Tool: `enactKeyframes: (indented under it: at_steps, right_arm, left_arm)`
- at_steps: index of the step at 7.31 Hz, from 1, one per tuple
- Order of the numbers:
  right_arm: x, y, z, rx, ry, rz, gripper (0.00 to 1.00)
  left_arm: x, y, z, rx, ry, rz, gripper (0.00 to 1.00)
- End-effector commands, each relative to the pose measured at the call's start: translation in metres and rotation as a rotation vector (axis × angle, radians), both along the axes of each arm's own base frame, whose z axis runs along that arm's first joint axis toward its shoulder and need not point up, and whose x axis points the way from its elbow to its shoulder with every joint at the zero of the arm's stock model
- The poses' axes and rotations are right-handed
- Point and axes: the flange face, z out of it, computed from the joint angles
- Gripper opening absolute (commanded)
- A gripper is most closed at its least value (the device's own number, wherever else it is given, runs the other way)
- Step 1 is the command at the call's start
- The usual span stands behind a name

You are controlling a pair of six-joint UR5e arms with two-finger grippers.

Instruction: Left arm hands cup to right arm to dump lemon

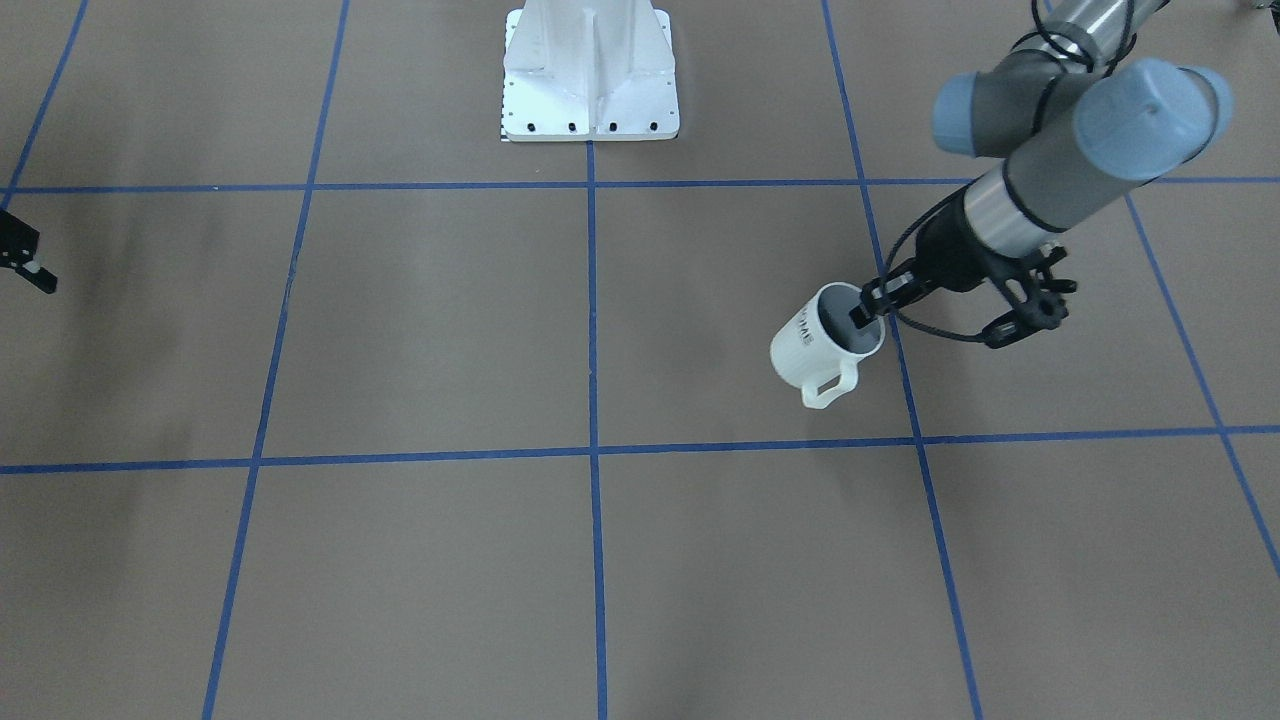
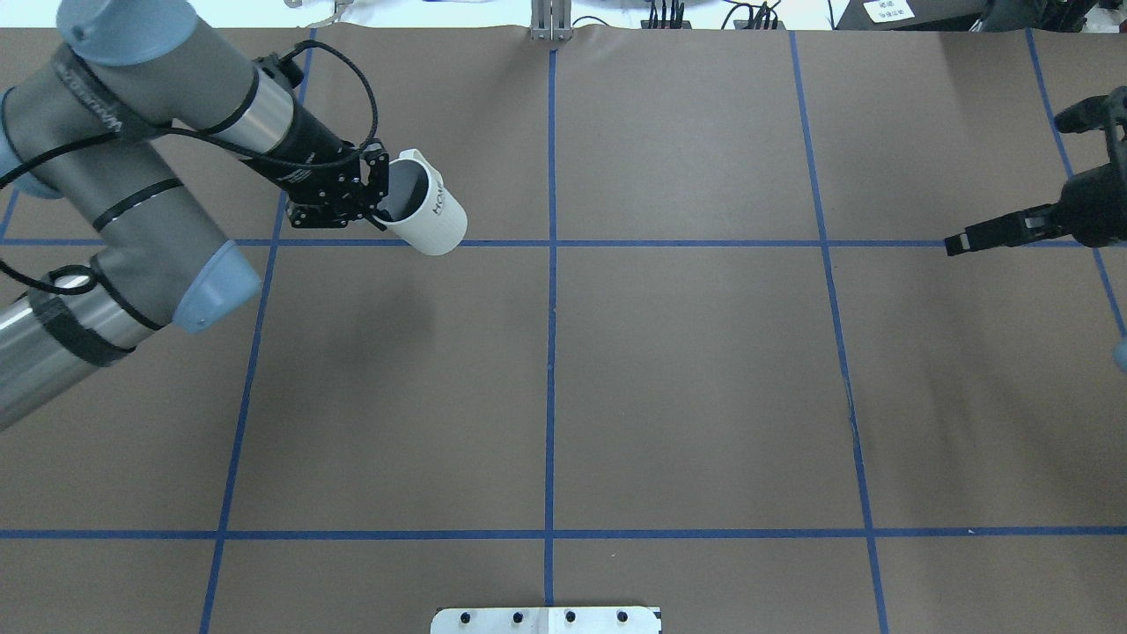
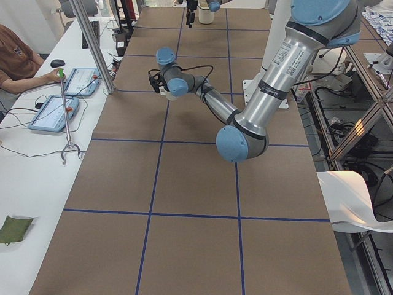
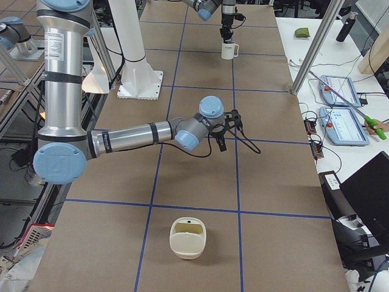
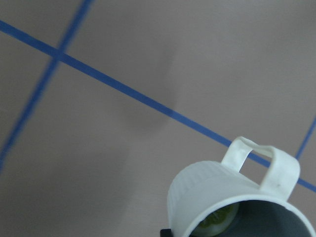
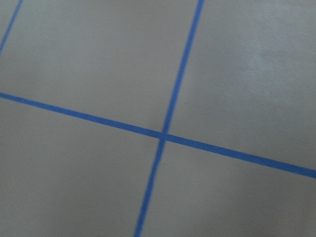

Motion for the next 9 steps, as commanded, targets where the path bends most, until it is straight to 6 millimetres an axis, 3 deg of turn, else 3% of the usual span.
enactKeyframes:
  at_steps: [1, 3, 4, 5, 7, 8, 9]
  right_arm:
    - [-0.084, -0.011, -0.078, -0.062, -0.084, 0.118, 1.0]
    - [-0.144, 0.006, -0.132, 0.054, -0.101, 0.236, 1.0]
    - [-0.191, 0.041, -0.145, 0.152, -0.07, 0.338, 1.0]
    - [-0.232, 0.068, -0.161, 0.232, -0.059, 0.429, 0.91]
    - [-0.288, 0.099, -0.194, 0.313, -0.07, 0.525, 0.96]
    - [-0.322, 0.113, -0.199, 0.35, -0.047, 0.578, 0.96]
    - [-0.343, 0.116, -0.198, 0.368, -0.024, 0.605, 0.95]
  left_arm:
    - [0.057, -0.027, -0.078, -0.045, -0.035, 0.02, 0.0]
    - [0.085, -0.02, -0.106, -0.091, -0.109, -0.023, 0.0]
    - [0.124, -0.031, -0.14, -0.111, -0.19, -0.048, 0.0]
    - [0.142, -0.045, -0.17, -0.14, -0.229, -0.049, 0.0]
    - [0.145, -0.046, -0.172, -0.143, -0.233, -0.048, 0.0]
    - [0.145, -0.048, -0.17, -0.132, -0.243, -0.053, 0.0]
    - [0.145, -0.048, -0.17, -0.128, -0.243, -0.053, 0.0]
